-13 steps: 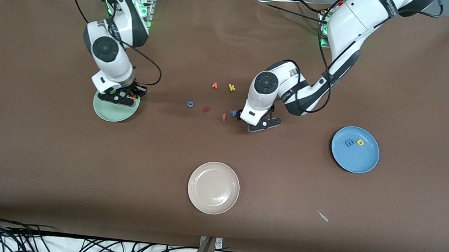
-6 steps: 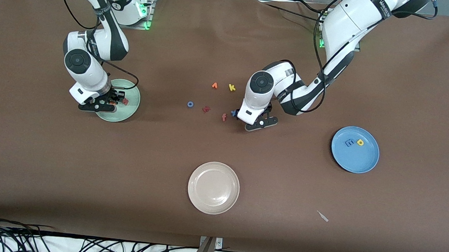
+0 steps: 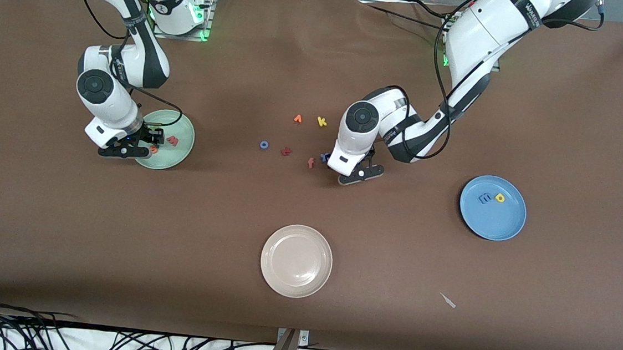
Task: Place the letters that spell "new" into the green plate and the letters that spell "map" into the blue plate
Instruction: 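Place the e on the green plate while the left gripper carries the p, then place the teal p on the blue plate while the right gripper returns to rest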
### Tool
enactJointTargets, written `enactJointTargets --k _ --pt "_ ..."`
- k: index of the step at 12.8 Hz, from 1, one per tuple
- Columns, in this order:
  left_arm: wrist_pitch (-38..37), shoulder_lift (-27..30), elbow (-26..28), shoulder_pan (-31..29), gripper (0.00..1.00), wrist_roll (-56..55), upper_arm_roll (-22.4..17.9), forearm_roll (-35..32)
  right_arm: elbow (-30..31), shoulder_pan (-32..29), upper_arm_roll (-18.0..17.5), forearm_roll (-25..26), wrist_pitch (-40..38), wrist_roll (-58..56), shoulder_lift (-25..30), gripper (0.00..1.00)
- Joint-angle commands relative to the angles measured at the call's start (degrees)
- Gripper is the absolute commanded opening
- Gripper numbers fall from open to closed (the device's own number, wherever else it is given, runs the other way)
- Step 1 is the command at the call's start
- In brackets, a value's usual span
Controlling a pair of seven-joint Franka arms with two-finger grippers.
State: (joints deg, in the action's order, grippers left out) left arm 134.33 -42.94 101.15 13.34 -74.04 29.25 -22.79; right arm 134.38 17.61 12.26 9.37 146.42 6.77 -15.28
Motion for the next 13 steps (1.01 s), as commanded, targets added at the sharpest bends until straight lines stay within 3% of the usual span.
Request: enactJointTargets --k 1,3,7,9,11,13 --pt "-0.65 -2.14 -3.59 0.9 0.68 -2.24 -0.33 -1.64 -8.56 0.66 -0.75 -5.3 -15.73 -1.23 2.89 1.0" --pt "-0.65 -2.15 -3.68 0.99 0.59 -2.52 -0.33 -1.81 -19.55 0.84 -1.98 -10.58 -32.26 -0.71 2.19 1.0" --pt "-0.65 -2.15 -3.68 0.99 0.42 -2.52 -0.33 -1.99 -40.46 0.84 -1.98 -10.61 -57.68 -0.79 2.8 1.0" --pt "-0.65 -2.15 -3.59 0.99 0.36 -2.52 -0.33 -2.08 -47.43 0.76 -1.37 -10.08 -65.26 -0.88 3.07 1.0" --pt "-0.65 -2.15 -3.5 0.99 0.28 -2.6 -0.42 -2.17 -50.17 0.58 -1.36 -9.38 -68.1 -0.79 4.11 1.0" --pt "-0.73 -2.15 -3.5 0.73 0.21 -2.17 -0.42 -2.17 -46.17 -1.34 -2.5 -8.67 -66.8 -0.79 8.49 1.0"
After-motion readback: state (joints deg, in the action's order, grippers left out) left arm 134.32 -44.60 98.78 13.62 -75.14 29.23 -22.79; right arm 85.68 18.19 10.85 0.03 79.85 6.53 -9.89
